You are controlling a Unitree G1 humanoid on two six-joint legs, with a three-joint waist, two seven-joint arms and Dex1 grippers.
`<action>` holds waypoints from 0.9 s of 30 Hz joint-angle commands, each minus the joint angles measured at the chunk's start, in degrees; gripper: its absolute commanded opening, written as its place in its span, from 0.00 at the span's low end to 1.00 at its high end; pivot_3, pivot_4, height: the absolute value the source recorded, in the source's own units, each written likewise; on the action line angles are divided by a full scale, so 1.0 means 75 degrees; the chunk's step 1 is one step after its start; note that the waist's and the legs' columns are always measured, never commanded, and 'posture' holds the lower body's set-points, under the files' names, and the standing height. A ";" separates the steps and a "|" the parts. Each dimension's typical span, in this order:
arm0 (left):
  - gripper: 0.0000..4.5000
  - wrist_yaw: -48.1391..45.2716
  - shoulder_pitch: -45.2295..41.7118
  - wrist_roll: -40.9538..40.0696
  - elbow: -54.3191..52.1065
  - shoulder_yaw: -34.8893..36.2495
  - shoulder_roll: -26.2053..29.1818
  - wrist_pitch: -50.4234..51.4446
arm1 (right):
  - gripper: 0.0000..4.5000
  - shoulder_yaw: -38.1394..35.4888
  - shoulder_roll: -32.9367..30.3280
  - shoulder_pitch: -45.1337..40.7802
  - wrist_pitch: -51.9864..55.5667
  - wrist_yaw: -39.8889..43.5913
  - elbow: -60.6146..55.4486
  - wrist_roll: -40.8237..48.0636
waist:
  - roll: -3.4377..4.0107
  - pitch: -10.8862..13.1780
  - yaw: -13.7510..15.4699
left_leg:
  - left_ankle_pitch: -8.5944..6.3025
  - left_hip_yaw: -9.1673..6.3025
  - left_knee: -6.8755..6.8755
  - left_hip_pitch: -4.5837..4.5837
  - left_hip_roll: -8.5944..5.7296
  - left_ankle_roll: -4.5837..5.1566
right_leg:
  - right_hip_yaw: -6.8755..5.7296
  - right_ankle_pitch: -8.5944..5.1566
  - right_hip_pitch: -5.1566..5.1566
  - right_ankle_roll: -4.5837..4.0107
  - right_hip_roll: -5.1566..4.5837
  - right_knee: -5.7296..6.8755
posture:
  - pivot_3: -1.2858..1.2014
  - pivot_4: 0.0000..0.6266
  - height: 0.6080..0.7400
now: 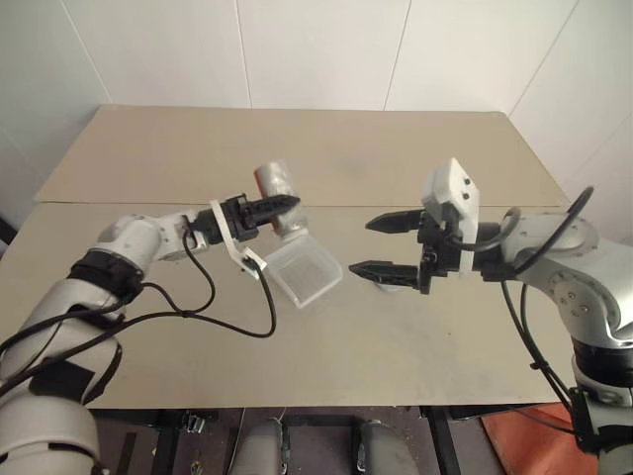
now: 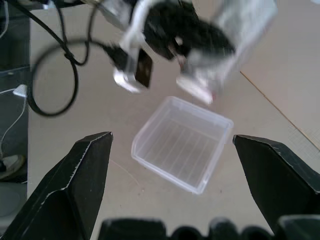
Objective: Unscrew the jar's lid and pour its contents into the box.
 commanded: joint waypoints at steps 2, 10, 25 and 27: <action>0.43 0.0982 -0.0584 0.0711 0.0490 -0.0693 -0.0104 0.0702 | 1.00 0.0092 0.0006 -0.0184 -0.0065 0.0017 -0.0040 0.0014 | 0.0000 0.0000 -0.0014 | 0.0000 -0.0001 0.0003 -0.0013 0.0000 0.0000 | -0.0004 0.0000 -0.0011 0.0000 -0.0001 0.0001 | 0.52 0.24 1.00; 0.43 0.1360 -0.0941 0.0695 0.0982 -0.1108 -0.0235 0.1337 | 1.00 -0.0035 0.0116 -0.0059 0.0007 -0.0145 -0.0208 0.0305 | -0.0001 0.0000 -0.0025 | 0.0013 0.0001 0.0011 -0.0053 -0.0001 -0.0019 | -0.0007 0.0000 -0.0065 0.0000 -0.0004 0.0032 | 0.52 0.24 1.00; 0.43 -0.7933 0.1808 -1.1294 -0.1398 0.4050 -0.1523 0.2666 | 1.00 -0.0250 0.0352 0.0524 -0.0449 -0.0671 -0.0193 0.0154 | 0.0001 -0.0001 -0.0064 | 0.0044 -0.0012 0.0045 -0.0044 0.0017 -0.0072 | -0.0008 0.0000 -0.0067 -0.0001 -0.0019 0.0062 | 0.52 0.24 1.00; 0.43 -0.8591 0.2246 -1.2464 -0.2542 0.4804 -0.1780 0.4223 | 1.00 -0.0327 0.0442 0.0544 -0.0428 -0.0789 -0.0151 0.0195 | 0.0000 -0.0001 -0.0083 | 0.0044 -0.0029 0.0069 -0.0053 0.0016 -0.0071 | -0.0006 0.0000 -0.0068 0.0000 -0.0016 0.0075 | 0.52 0.24 1.00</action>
